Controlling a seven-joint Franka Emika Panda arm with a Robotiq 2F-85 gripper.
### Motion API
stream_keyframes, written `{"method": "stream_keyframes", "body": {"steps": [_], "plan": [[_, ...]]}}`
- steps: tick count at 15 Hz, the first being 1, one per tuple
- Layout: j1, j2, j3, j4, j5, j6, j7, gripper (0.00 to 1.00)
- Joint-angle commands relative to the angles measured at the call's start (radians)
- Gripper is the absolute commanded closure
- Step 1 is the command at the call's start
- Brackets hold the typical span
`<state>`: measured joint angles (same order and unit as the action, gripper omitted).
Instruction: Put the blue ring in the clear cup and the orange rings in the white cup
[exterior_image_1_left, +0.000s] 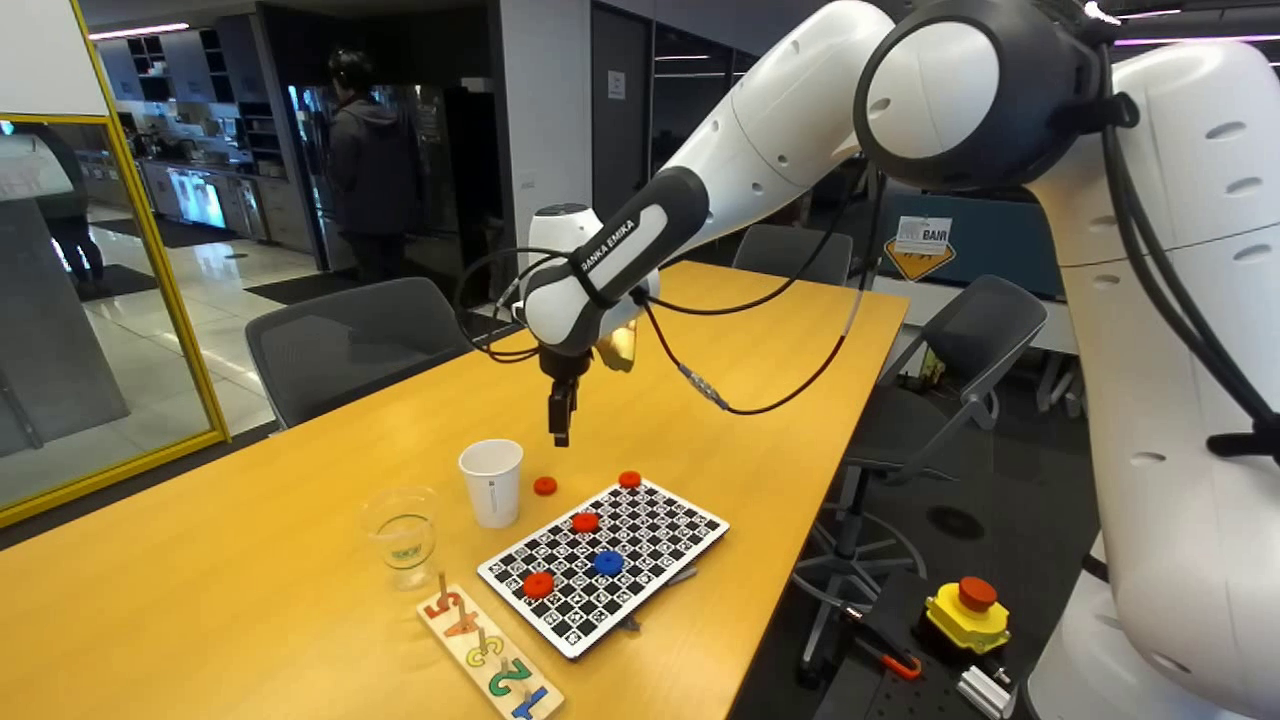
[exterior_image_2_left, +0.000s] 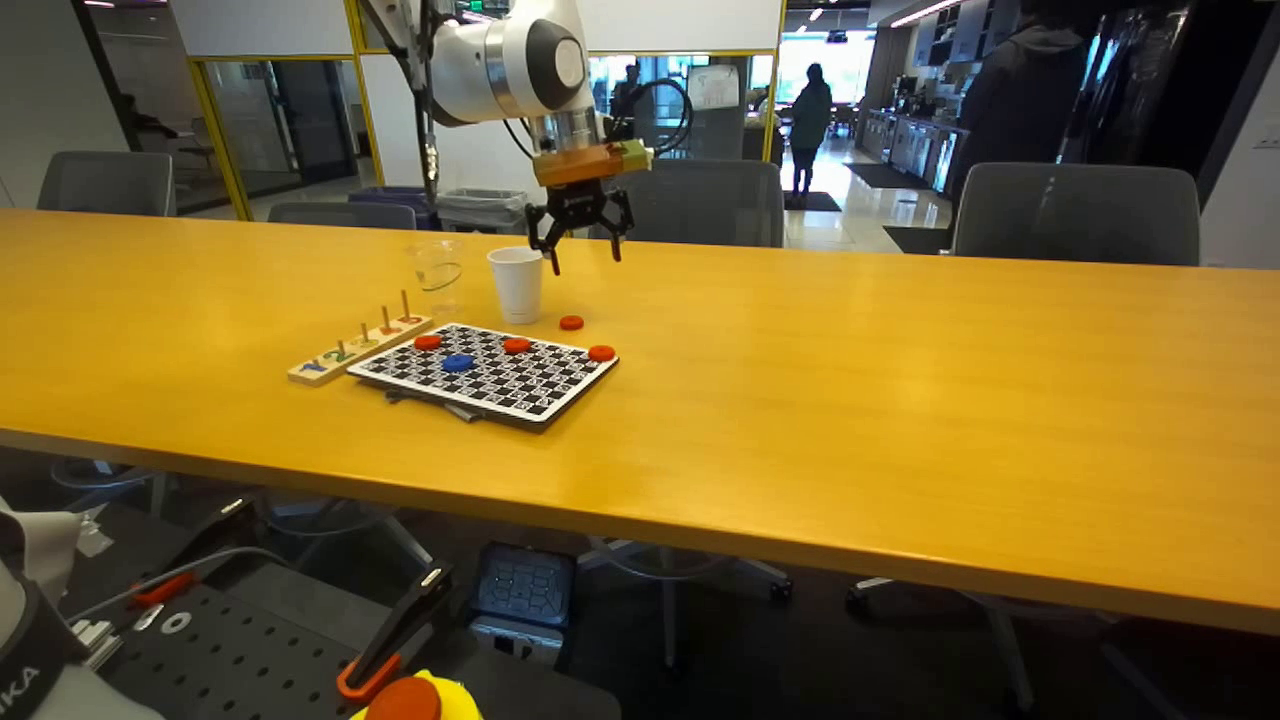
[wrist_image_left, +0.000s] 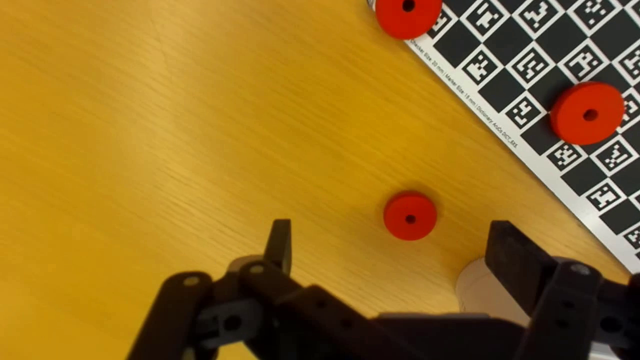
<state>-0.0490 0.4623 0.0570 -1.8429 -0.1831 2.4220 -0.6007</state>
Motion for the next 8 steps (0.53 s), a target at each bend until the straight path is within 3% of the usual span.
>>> {"method": "stream_keyframes", "body": {"steps": [1,8], "plan": [[-0.052,0.007,0.061,-0.043,0.043,0.106,-0.144,0.00],[-0.095,0.067,0.118,-0.026,0.134,0.094,-0.320,0.00]]}}
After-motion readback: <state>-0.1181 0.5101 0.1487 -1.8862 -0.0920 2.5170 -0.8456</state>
